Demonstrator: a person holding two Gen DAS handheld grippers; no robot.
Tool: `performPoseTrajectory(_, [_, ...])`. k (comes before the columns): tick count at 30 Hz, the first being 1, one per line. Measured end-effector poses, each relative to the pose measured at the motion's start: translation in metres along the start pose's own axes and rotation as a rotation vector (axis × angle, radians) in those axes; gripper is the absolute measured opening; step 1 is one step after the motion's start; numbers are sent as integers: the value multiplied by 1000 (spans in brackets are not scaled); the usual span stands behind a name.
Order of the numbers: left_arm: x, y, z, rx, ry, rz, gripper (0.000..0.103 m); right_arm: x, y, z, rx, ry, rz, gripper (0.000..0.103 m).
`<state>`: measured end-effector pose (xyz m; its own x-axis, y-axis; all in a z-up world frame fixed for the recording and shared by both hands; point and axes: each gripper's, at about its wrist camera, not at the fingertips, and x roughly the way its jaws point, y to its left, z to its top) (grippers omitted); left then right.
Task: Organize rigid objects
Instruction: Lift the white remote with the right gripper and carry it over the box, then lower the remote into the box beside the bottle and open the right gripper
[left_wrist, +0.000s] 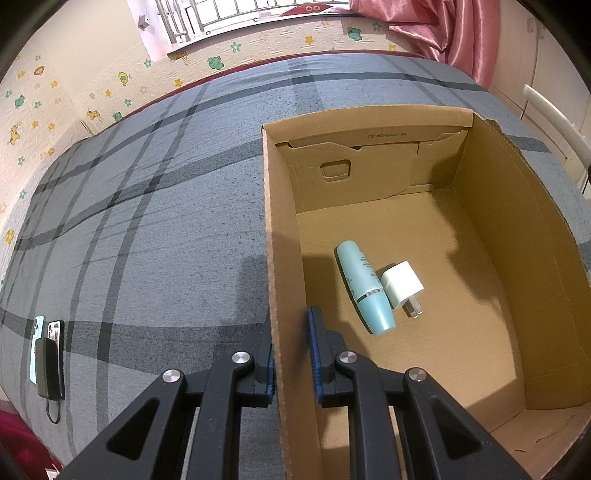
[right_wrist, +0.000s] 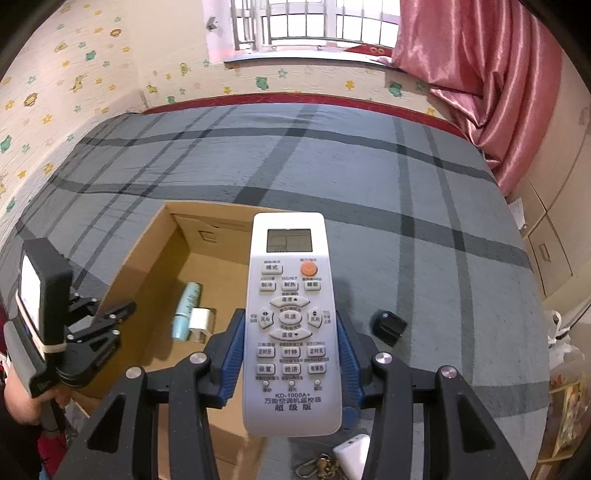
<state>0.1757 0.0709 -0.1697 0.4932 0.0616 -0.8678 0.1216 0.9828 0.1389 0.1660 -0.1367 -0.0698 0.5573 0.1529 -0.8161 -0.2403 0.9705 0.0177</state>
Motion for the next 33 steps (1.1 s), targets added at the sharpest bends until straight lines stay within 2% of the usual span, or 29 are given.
performPoseTrajectory(15, [0, 0, 0, -2, -1, -3, 16, 34, 55, -1, -42, 75, 60, 49])
performPoseTrajectory(33, [2, 0, 0, -2, -3, -2, 16, 106, 94, -34, -28, 315, 88, 50])
